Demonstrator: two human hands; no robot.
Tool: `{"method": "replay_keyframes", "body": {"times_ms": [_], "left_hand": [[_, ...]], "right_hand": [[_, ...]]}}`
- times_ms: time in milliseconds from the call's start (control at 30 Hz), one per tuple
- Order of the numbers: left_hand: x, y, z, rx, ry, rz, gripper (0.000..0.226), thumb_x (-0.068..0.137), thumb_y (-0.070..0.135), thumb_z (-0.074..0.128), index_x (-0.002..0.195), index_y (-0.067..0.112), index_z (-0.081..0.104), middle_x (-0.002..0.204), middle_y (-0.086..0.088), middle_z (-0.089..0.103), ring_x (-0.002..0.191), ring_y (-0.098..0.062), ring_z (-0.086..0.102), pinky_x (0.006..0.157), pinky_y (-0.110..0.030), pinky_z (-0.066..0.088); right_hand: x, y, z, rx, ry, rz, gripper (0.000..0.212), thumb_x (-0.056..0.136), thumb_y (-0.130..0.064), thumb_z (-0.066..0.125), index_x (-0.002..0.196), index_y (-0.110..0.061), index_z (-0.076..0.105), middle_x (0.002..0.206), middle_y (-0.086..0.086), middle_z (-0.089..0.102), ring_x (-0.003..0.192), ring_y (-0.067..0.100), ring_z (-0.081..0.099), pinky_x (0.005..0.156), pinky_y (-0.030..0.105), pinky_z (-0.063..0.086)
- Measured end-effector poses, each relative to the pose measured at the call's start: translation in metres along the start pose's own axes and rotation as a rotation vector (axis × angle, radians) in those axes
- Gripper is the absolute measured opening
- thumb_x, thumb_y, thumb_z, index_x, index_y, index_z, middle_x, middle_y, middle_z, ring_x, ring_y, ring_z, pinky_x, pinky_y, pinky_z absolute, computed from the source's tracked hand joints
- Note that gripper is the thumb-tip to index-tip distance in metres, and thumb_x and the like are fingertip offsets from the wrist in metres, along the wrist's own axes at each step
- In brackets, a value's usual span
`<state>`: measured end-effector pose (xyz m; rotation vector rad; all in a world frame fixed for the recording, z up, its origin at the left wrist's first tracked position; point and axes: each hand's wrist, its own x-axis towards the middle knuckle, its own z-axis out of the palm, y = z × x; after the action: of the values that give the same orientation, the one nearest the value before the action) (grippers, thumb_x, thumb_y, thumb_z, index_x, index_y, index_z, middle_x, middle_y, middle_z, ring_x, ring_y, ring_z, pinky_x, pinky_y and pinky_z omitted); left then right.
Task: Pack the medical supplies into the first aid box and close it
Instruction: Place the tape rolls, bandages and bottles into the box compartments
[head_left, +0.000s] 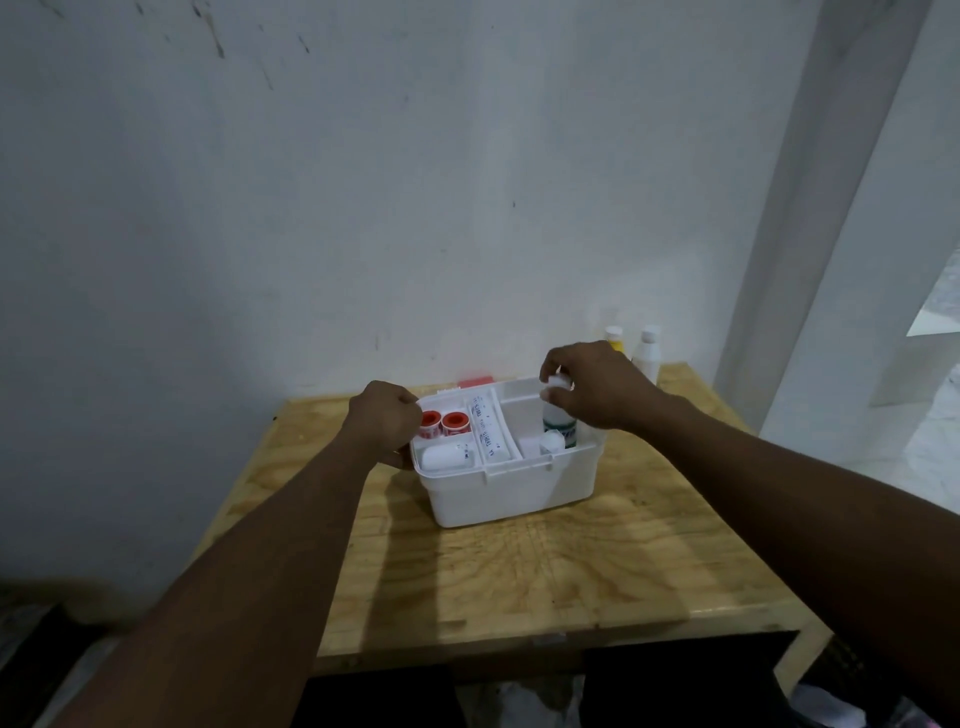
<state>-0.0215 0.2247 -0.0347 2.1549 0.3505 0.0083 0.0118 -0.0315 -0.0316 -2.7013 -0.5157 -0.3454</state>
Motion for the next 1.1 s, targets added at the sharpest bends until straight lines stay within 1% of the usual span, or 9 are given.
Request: {"method": "replay_keyframes", "body": {"times_ms": [100,233,367,467,600,733,867,1000,1100], "left_hand": [[0.0,0.0,0.0,0.001,0.0,0.008,0.014,0.096,0.005,0.054,0.09,0.011,0.065,0.099,-0.018,0.071,0.079,-0.038,0.073,0.061,-0.051,0.064],[0.0,0.0,0.001,0.012,0.002,0.004,0.01,0.098,0.006,0.054,0.1,0.009,0.064,0.1,-0.019,0.071,0.081,-0.038,0.073,0.066,-0.053,0.064],[0.001,0.0,0.0,0.019,0.0,0.003,0.01,0.098,0.006,0.053,0.101,0.009,0.062,0.099,-0.018,0.07,0.082,-0.038,0.073,0.068,-0.053,0.064],[0.002,-0.001,0.0,0.011,-0.009,-0.002,0.009,0.099,0.006,0.054,0.099,0.01,0.062,0.095,-0.015,0.068,0.08,-0.036,0.073,0.065,-0.05,0.064],[0.003,-0.002,-0.001,0.013,-0.015,0.008,0.01,0.099,0.008,0.055,0.097,0.01,0.064,0.101,-0.017,0.07,0.079,-0.036,0.072,0.049,-0.039,0.061],[0.003,-0.002,-0.002,0.02,-0.025,0.011,0.01,0.099,0.009,0.057,0.101,0.008,0.066,0.102,-0.017,0.07,0.079,-0.036,0.073,0.051,-0.041,0.062],[0.006,0.0,-0.004,0.027,-0.046,0.006,0.013,0.1,0.009,0.057,0.108,0.005,0.066,0.098,-0.015,0.069,0.08,-0.036,0.074,0.062,-0.047,0.064],[0.007,-0.001,-0.005,0.023,-0.078,-0.008,0.016,0.099,0.01,0.059,0.112,0.004,0.066,0.098,-0.013,0.069,0.08,-0.034,0.073,0.065,-0.047,0.065],[0.008,-0.003,-0.007,0.017,-0.086,-0.013,0.012,0.099,0.01,0.06,0.108,0.006,0.066,0.098,-0.014,0.07,0.078,-0.034,0.074,0.067,-0.05,0.064]], "right_hand": [[0.002,0.001,0.005,-0.015,-0.015,0.018,0.025,0.086,-0.032,0.069,0.109,-0.022,0.068,0.113,0.004,0.069,0.104,0.023,0.062,0.084,0.04,0.054],[0.007,-0.002,0.007,-0.035,-0.012,0.034,0.03,0.086,-0.032,0.069,0.114,-0.021,0.067,0.114,0.005,0.067,0.106,0.023,0.06,0.088,0.041,0.053],[0.007,-0.024,-0.01,0.097,0.123,-0.038,0.021,0.087,-0.02,0.062,0.105,-0.013,0.071,0.102,0.006,0.07,0.095,0.022,0.064,0.084,0.036,0.053],[0.005,-0.048,-0.019,0.158,-0.1,-0.007,0.022,0.089,-0.014,0.057,0.099,-0.008,0.076,0.101,0.006,0.075,0.091,0.02,0.068,0.08,0.03,0.056],[0.012,-0.059,-0.003,0.107,-0.452,0.17,0.025,0.087,-0.006,0.054,0.1,0.006,0.072,0.095,0.017,0.076,0.091,0.031,0.073,0.08,0.04,0.06],[0.023,-0.058,0.004,0.332,-0.569,0.404,0.022,0.094,-0.003,0.051,0.105,0.008,0.066,0.101,0.023,0.074,0.084,0.029,0.074,0.072,0.037,0.058],[0.035,-0.058,0.014,0.408,-0.695,0.48,0.03,0.096,0.0,0.043,0.12,0.012,0.058,0.112,0.027,0.071,0.081,0.029,0.07,0.084,0.043,0.058],[0.042,-0.057,0.022,0.417,-0.767,0.515,0.031,0.099,-0.002,0.043,0.123,0.008,0.058,0.109,0.023,0.07,0.067,0.024,0.068,0.057,0.034,0.058],[0.044,-0.051,0.031,0.372,-0.798,0.524,0.033,0.099,-0.006,0.042,0.124,0.005,0.061,0.118,0.021,0.069,0.081,0.027,0.068,0.061,0.034,0.058]]}}
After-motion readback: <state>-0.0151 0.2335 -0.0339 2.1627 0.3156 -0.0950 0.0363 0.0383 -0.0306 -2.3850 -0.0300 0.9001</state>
